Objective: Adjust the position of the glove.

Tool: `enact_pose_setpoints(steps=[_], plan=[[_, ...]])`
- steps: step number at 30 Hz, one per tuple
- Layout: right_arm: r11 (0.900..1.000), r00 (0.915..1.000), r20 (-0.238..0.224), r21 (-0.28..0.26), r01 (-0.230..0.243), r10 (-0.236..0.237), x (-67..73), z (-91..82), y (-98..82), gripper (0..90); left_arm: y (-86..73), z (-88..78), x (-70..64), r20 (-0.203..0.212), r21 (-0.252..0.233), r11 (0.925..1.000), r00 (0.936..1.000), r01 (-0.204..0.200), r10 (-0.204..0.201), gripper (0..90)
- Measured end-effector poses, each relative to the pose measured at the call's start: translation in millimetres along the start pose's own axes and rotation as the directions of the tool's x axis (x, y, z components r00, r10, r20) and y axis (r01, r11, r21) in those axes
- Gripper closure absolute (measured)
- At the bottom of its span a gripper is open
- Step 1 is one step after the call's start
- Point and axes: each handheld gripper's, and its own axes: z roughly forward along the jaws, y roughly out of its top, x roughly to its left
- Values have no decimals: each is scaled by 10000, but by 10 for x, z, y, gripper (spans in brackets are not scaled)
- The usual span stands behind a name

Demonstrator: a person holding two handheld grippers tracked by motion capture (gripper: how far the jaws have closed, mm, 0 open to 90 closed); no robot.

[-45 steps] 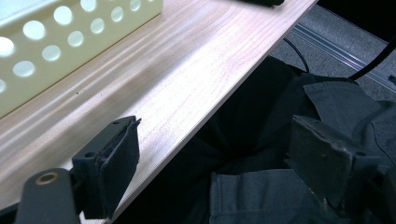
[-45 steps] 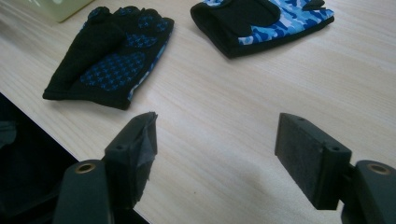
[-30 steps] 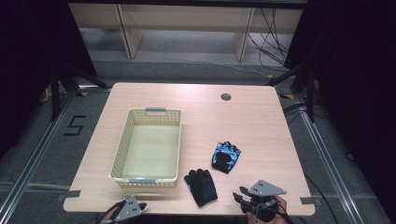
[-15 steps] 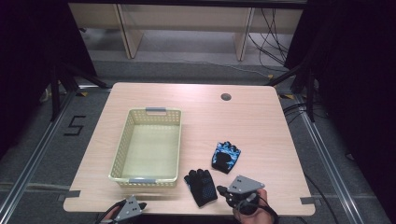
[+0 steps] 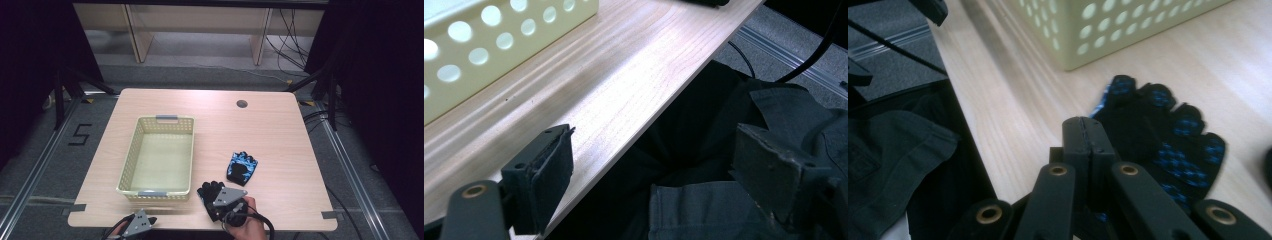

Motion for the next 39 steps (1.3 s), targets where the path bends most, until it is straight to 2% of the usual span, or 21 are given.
enact_pose_setpoints(steps=[1, 3, 4, 6, 9, 12, 13, 14, 15, 17, 18, 19, 22, 24, 27, 31, 33, 34, 35, 37, 39], plan=[[10000, 10000, -36, 61, -62, 62, 15, 24, -1, 900, 0, -4, 8, -30, 85, 9999, 10000, -89, 89, 165], [9995, 9998, -135, 273, 138, -134, 18, 63, 2, 900, 1, -4, 8, -40, 82, 9999, 10000, -86, 86, 165], [9987, 9997, -228, 499, -100, 111, 28, 87, -7, 900, 1, -1, -1, 18, -8, 10000, 10000, -7, 7, 164], [9990, 9998, -191, 432, 62, -54, 14, 108, -19, 900, 2, 0, -2, 13, -4, 10000, 10000, -14, 14, 165], [9973, 9997, -235, 732, -76, 94, 5, 142, -79, 900, 2, -7, 7, -24, 63, 10000, 10000, -76, 77, 164], [9972, 9997, -224, 745, -114, 131, -5, 130, -109, 900, 0, -5, 9, -142, 58, 10000, 9999, -81, 82, 165], [9956, 9995, -239, 914, -182, 204, -9, 106, -116, 900, -1, -10, 12, -14, 45, 10000, 10000, -59, 59, 165], [9967, 9995, -242, 792, -162, 182, -11, 101, -143, 900, 0, -14, 12, -16, 62, 9999, 10000, -88, 88, 164], [9964, 9991, -190, 773, -350, 366, -18, 63, -193, 900, 2, -13, 12, -16, 60, 9999, 10000, -83, 83, 164], [9957, 9988, -276, 845, -388, 413, -23, 28, -215, 900, 0, -2, -3, -41, -54, 10000, 10000, 32, -33, 165], [9970, 9992, -256, 713, -297, 316, -37, 16, -245, 900, -1, -7, 6, -22, 28, 10000, 10000, -64, 64, 164], [9950, 9982, -152, 827, -557, 572, -48, -58, -296, 900, -3, 2, -9, 74, -129, 9998, 9999, 134, -133, 164], [9964, 9991, -245, 779, -325, 345, -95, -107, -340, 900, -2, -2, 8, -173, 36, 10000, 9998, -48, 49, 164], [9950, 9981, -9, 798, -606, 609, -128, -186, -397, 900, -1, -3, 9, -158, 30, 10000, 9999, -52, 53, 164], [9949, 9983, 1, 822, -581, 583, -156, -221, -438, 900, -2, -4, 10, -50, 38, 10000, 10000, -37, 38, 164], [9919, 9966, 96, 961, -825, 820, -215, -317, -512, 900, -2, -6, 6, -31, 19, 10000, 10000, 17, -17, 164], [9932, 9959, 209, 746, -892, 878, -252, -334, -547, 900, -1, -7, 6, -38, 42, 10000, 10000, -41, 41, 164], [9934, 9961, 300, 769, -849, 828, -274, -354, -562, 900, -1, 1, -10, 73, -92, 9999, 9999, 135, -135, 164], [9910, 9949, 415, 937, -956, 920, -291, -389, -576, 900, 1, -9, 8, -3, 103, 9999, 9999, -107, 108, 165], [9887, 9929, 535, 1005, -1114, 1064, -315, -415, -596, 900, 0, -8, 7, -23, 103, 9999, 10000, -88, 88, 164], [9899, 9921, 630, 840, -1140, 1089, -345, -424, -622, 900, 0, -7, 7, -40, 75, 10000, 10000, -52, 52, 164]])
